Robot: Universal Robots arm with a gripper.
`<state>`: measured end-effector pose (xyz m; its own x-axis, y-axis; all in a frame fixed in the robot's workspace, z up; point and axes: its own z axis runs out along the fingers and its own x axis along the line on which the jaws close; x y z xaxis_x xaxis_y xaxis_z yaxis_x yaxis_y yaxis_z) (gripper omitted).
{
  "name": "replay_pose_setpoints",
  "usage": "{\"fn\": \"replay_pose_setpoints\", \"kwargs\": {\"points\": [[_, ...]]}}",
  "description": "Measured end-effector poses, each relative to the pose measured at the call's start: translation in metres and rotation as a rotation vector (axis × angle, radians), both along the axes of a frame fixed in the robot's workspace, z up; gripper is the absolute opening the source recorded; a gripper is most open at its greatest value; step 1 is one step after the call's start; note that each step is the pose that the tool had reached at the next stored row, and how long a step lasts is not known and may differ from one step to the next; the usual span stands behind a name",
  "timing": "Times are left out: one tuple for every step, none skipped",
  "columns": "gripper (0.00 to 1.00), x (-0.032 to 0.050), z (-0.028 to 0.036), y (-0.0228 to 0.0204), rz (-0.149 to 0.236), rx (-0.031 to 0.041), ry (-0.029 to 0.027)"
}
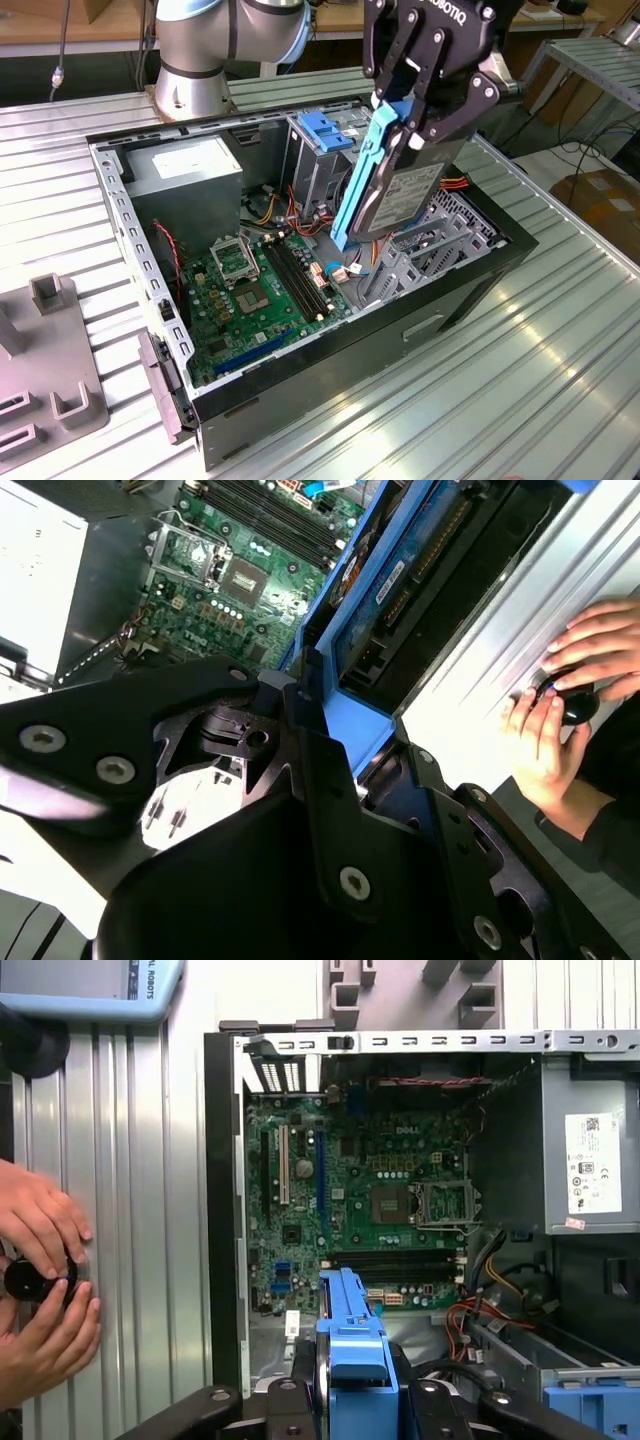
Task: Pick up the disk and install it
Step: 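Insert the disk into the insertion slot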
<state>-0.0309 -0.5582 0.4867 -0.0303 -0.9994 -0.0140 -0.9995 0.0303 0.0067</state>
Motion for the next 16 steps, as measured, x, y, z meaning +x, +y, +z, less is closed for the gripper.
{"fn": "replay_pose_setpoints", "kwargs": {"points": [[0.37,0.0057,-0.0006,-0.0015,0.0,-0.0002,0.0],[0.37,0.0094,-0.0009,-0.002,0.0,-0.0005,0.0001],[0.37,0.0127,-0.0011,-0.0022,0.0,-0.0007,0.0001],[0.37,0.0148,-0.0012,-0.0023,0.0,-0.0007,0.0001],[0.37,0.0155,-0.0012,-0.0023,0.0,-0.0008,0.0001],[0.37,0.0155,-0.0013,-0.0023,0.0,-0.0006,0.0001],[0.37,0.0155,-0.0013,-0.0023,0.0,-0.0005,0.0001],[0.37,0.0156,-0.0013,-0.0023,0.0,-0.0006,0.0001],[0.37,0.0156,-0.0013,-0.0023,0.0,-0.0006,0.0001],[0.37,0.0156,-0.0013,-0.0023,0.0,-0.0006,0.0001],[0.37,0.0156,-0.0013,-0.0023,0.0,-0.0005,0.0001],[0.37,0.0156,-0.0013,-0.0023,0.0,-0.0006,0.0001],[0.37,0.0156,-0.0013,-0.0023,0.0,-0.0005,0.0001],[0.37,0.0156,-0.0013,-0.0022,0.0,-0.0006,0.0001],[0.37,0.0157,-0.0013,-0.0022,0.0,-0.0005,0.0001],[0.37,0.0157,-0.0013,-0.0023,0.0,-0.0006,0.0001]]}}
